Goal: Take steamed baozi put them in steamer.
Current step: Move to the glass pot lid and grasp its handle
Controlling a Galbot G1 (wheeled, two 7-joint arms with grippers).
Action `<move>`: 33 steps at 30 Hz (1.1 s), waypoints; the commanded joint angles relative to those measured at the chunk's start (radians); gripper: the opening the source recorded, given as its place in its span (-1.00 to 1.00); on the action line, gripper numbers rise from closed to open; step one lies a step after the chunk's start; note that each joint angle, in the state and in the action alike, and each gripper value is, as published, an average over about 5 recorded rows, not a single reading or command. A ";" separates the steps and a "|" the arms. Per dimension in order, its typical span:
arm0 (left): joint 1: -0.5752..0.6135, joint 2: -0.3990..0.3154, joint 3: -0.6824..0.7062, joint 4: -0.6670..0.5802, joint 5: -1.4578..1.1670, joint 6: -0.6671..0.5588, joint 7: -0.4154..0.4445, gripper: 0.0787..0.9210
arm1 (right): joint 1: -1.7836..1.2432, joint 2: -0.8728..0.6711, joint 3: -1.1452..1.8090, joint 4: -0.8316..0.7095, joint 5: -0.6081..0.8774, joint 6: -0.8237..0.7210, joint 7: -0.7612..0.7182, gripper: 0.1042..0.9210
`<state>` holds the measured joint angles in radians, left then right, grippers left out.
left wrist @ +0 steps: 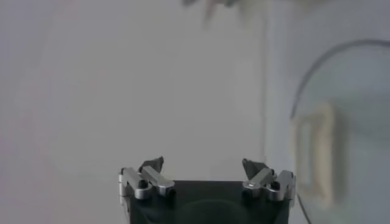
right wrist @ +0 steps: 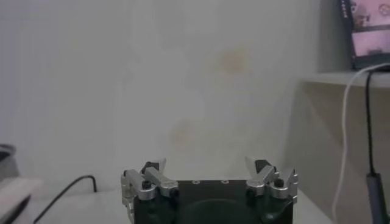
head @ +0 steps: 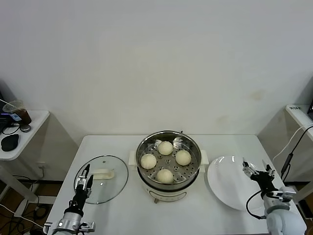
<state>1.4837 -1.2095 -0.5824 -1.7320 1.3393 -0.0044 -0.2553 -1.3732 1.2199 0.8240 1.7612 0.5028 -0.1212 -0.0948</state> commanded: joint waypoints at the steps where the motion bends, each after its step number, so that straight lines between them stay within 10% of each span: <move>1: -0.037 -0.002 0.061 0.063 0.085 0.095 0.045 0.77 | -0.033 0.023 0.008 -0.010 -0.023 0.012 0.010 0.76; 33: -0.266 -0.044 0.115 0.269 0.082 0.118 0.074 0.77 | -0.040 0.056 0.016 -0.045 -0.078 0.052 0.012 0.76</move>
<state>1.2841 -1.2471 -0.4726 -1.5111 1.4164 0.1015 -0.1870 -1.4122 1.2741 0.8397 1.7243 0.4303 -0.0728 -0.0840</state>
